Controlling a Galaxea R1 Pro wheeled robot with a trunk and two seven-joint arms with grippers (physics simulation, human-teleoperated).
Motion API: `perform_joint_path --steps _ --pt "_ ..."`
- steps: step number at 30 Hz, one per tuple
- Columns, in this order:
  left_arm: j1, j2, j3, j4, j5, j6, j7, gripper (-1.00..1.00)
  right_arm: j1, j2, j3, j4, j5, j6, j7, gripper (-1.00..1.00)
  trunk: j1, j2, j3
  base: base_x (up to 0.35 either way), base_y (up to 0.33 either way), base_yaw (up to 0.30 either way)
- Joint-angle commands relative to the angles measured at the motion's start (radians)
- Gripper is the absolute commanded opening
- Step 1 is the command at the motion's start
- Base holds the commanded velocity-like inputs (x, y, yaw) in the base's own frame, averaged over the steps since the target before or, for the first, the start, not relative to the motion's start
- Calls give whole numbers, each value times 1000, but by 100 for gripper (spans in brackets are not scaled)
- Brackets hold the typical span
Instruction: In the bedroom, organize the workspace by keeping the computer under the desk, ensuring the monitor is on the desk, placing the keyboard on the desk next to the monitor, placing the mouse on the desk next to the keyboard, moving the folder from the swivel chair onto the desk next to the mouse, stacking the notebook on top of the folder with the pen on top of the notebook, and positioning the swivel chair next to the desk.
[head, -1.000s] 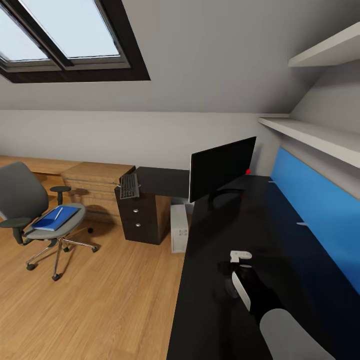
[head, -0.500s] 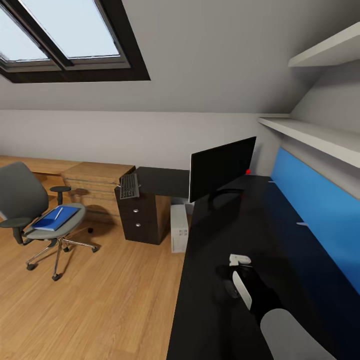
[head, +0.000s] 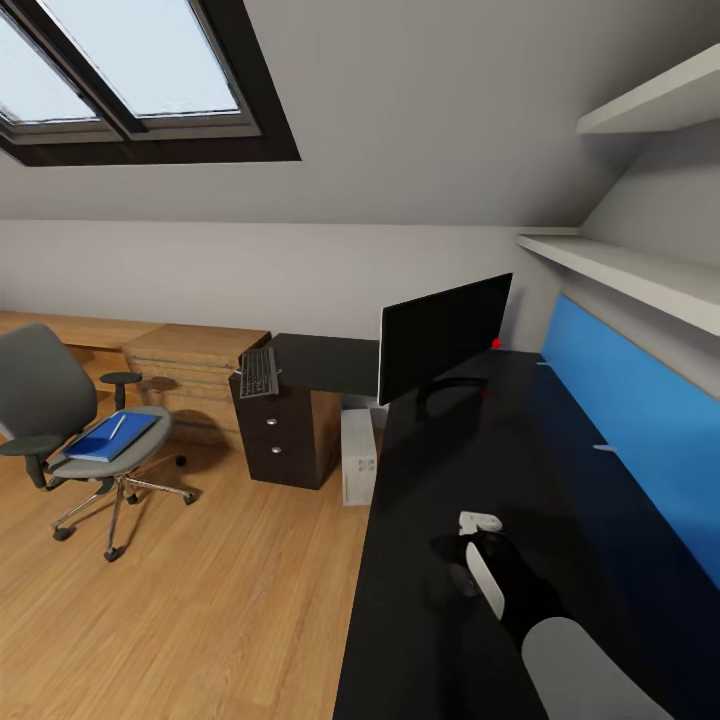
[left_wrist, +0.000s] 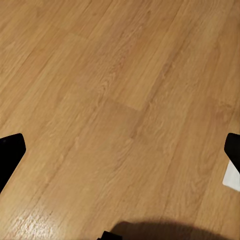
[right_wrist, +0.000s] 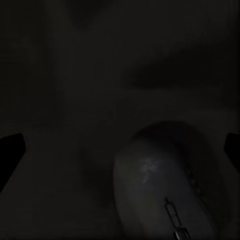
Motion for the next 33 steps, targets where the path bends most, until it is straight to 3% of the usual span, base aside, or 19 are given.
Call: perform_joint_path --steps 1,10,33 --pt "0 1 -8 0 10 -4 7 100 0 -2 2 -1 -11 4 -8 100 0 -1 -1 0 0 0" --pt "0 1 -7 -4 10 -4 7 100 -1 -17 2 33 -9 4 -8 100 0 -1 -1 0 0 0" --pt "0 1 -6 -11 10 -44 10 100 -17 -18 3 141 -9 -4 -8 100 0 -1 -1 0 0 0"
